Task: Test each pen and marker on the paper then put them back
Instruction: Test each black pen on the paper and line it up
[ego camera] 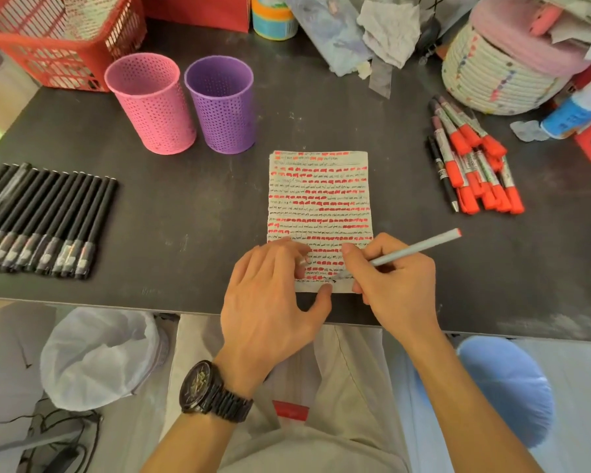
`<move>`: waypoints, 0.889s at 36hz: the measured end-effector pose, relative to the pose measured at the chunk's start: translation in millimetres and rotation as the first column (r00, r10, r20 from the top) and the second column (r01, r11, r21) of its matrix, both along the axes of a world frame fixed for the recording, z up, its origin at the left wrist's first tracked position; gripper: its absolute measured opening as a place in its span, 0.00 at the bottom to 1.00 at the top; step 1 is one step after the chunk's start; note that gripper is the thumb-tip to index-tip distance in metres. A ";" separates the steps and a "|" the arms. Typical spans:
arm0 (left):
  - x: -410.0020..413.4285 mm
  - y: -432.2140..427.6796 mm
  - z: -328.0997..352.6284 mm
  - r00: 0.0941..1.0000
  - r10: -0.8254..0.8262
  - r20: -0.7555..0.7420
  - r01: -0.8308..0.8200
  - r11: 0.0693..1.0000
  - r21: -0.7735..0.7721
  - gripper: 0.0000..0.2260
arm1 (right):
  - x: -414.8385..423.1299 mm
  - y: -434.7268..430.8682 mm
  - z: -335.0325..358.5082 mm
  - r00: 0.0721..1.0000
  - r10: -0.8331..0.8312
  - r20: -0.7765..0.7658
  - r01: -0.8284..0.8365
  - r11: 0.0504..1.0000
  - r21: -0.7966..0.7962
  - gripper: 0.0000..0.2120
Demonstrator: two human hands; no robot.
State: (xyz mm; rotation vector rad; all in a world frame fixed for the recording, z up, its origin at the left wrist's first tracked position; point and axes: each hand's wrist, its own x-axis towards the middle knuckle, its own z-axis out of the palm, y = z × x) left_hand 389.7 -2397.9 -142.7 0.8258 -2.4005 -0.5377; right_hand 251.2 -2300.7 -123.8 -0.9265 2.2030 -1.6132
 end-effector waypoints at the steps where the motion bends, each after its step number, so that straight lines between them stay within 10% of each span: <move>1: -0.1 0.1 0.0 1.000 0.002 0.007 -0.002 1.000 0.001 0.17 | -0.6 -0.2 -0.5 1.000 -0.004 -0.007 0.004 1.000 0.003 0.13; 32: -1.1 -0.3 5.0 0.999 0.033 -0.014 -0.032 0.999 0.043 0.18 | -2.3 -1.7 -0.2 1.000 0.009 0.002 -0.009 0.999 0.048 0.13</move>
